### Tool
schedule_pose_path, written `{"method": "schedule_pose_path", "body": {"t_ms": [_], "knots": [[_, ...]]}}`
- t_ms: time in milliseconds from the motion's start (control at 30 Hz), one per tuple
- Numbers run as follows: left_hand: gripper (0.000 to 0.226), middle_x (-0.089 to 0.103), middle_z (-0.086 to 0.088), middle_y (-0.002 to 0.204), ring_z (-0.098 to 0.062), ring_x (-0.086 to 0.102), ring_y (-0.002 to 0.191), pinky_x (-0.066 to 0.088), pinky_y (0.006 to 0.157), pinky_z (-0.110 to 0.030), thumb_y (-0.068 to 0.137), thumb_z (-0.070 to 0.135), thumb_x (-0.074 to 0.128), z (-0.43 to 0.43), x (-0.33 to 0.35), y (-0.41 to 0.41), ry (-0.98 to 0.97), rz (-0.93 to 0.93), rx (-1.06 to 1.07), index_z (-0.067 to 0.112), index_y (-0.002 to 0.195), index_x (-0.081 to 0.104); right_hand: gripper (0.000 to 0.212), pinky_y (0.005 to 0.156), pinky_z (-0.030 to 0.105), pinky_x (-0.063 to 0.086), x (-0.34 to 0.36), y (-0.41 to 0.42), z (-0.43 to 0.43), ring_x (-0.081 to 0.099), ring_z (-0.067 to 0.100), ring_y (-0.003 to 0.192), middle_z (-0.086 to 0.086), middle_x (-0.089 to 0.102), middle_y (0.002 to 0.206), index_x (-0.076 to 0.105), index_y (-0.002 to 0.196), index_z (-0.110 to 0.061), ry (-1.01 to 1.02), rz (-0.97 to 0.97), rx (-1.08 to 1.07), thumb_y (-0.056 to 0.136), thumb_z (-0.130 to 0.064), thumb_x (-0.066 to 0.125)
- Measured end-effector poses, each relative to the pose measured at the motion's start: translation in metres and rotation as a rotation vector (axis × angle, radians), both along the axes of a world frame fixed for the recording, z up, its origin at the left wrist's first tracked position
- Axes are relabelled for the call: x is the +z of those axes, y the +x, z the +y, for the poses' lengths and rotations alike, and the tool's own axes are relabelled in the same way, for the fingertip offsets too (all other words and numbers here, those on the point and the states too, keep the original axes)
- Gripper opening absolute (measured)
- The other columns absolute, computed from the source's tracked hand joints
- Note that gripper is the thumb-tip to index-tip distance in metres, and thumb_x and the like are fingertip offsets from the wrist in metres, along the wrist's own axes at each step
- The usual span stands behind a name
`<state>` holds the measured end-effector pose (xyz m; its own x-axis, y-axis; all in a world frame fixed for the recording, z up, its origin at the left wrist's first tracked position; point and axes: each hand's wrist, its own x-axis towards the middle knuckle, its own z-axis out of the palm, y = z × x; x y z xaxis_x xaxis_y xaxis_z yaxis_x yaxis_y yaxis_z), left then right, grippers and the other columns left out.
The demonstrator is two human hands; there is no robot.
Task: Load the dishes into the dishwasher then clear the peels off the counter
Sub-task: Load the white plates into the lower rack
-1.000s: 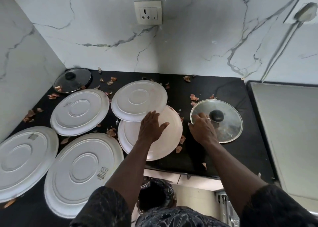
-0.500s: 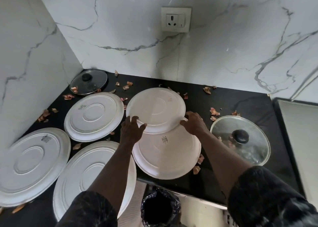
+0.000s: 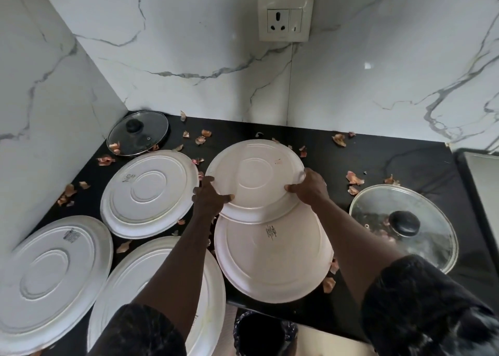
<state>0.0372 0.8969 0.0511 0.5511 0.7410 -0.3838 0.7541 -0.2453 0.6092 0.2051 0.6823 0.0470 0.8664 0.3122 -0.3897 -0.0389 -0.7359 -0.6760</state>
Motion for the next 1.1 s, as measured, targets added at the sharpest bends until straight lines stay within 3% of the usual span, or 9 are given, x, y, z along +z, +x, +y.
{"method": "schedule_pose_path", "body": {"t_ms": [100, 200, 467, 633, 700, 767, 867, 967, 1100], "knots": [[0.095, 0.035, -0.023, 0.143, -0.047, 0.041, 0.128, 0.040, 0.104, -0.055, 0.075, 0.026, 0.088, -0.003, 0.005, -0.002, -0.035, -0.055, 0.030, 0.025, 0.149, 0.029, 0.068, 0.098, 0.058, 0.048, -0.004, 0.002, -0.010, 0.052, 0.034, 0.119, 0.008, 0.058, 0.124, 0.056, 0.124, -0.021, 0.048, 0.030, -0.017, 0.067, -0.040, 0.089], [0.102, 0.034, -0.021, 0.143, -0.046, 0.039, 0.129, 0.038, 0.108, -0.059, 0.072, 0.021, 0.090, -0.011, 0.008, -0.006, -0.055, -0.145, 0.044, 0.025, 0.152, 0.027, 0.074, 0.099, 0.057, 0.049, -0.004, 0.000, -0.027, 0.052, 0.033, 0.119, 0.007, 0.056, 0.128, 0.054, 0.129, -0.022, 0.094, 0.074, -0.036, 0.067, -0.041, 0.089], [0.080, 0.053, -0.012, 0.138, -0.034, 0.054, 0.122, 0.050, 0.098, -0.048, 0.079, 0.023, 0.083, -0.028, 0.016, -0.007, -0.118, -0.404, 0.063, 0.013, 0.147, 0.042, 0.090, 0.088, 0.039, 0.052, 0.012, -0.019, -0.089, 0.056, 0.025, 0.113, 0.003, 0.056, 0.125, 0.042, 0.136, -0.022, 0.227, 0.209, -0.056, 0.064, -0.024, 0.094], [0.075, 0.055, -0.008, 0.132, -0.030, 0.054, 0.119, 0.050, 0.101, -0.052, 0.079, 0.022, 0.084, -0.054, 0.025, 0.004, -0.149, -0.426, 0.034, 0.014, 0.141, 0.043, 0.101, 0.099, 0.050, 0.053, 0.016, -0.033, -0.131, 0.059, 0.026, 0.114, 0.002, 0.060, 0.124, 0.043, 0.131, -0.022, 0.306, 0.251, -0.146, 0.046, -0.033, 0.096], [0.073, 0.056, -0.009, 0.130, -0.029, 0.055, 0.116, 0.051, 0.098, -0.049, 0.078, 0.023, 0.085, -0.069, 0.032, 0.012, -0.144, -0.411, -0.019, 0.013, 0.137, 0.044, 0.091, 0.095, 0.050, 0.056, 0.017, -0.039, -0.153, 0.066, 0.025, 0.106, 0.001, 0.068, 0.115, 0.055, 0.123, -0.020, 0.301, 0.216, -0.184, 0.043, -0.039, 0.095], [0.068, 0.058, -0.009, 0.124, -0.028, 0.057, 0.111, 0.052, 0.089, -0.043, 0.077, 0.026, 0.086, -0.084, 0.038, 0.021, -0.119, -0.401, -0.058, 0.012, 0.133, 0.048, 0.072, 0.091, 0.048, 0.057, 0.017, -0.045, -0.177, 0.068, 0.022, 0.098, 0.001, 0.071, 0.105, 0.059, 0.116, -0.017, 0.274, 0.168, -0.201, 0.057, -0.038, 0.095], [0.062, 0.062, -0.007, 0.116, -0.028, 0.061, 0.103, 0.050, 0.083, -0.037, 0.077, 0.032, 0.086, -0.112, 0.047, 0.031, -0.102, -0.387, -0.074, 0.011, 0.125, 0.054, 0.076, 0.088, 0.049, 0.057, 0.024, -0.055, -0.217, 0.068, 0.024, 0.097, 0.002, 0.068, 0.107, 0.052, 0.118, -0.020, 0.249, 0.113, -0.290, 0.060, -0.050, 0.092], [0.059, 0.066, -0.007, 0.113, -0.029, 0.065, 0.101, 0.054, 0.091, -0.045, 0.073, 0.040, 0.087, -0.141, 0.049, 0.038, -0.084, -0.377, -0.122, 0.012, 0.117, 0.059, 0.062, 0.086, 0.047, 0.058, 0.027, -0.067, -0.256, 0.067, 0.022, 0.096, 0.003, 0.069, 0.107, 0.057, 0.115, -0.017, 0.283, 0.047, -0.331, 0.068, -0.040, 0.091], [0.069, 0.067, -0.005, 0.120, -0.028, 0.064, 0.107, 0.051, 0.098, -0.051, 0.074, 0.047, 0.084, -0.186, 0.051, 0.037, -0.054, -0.339, -0.233, 0.016, 0.130, 0.057, 0.063, 0.087, 0.039, 0.056, 0.033, -0.093, -0.306, 0.065, 0.020, 0.101, 0.000, 0.068, 0.114, 0.060, 0.123, -0.019, 0.269, -0.017, -0.401, 0.070, -0.039, 0.089]]}}
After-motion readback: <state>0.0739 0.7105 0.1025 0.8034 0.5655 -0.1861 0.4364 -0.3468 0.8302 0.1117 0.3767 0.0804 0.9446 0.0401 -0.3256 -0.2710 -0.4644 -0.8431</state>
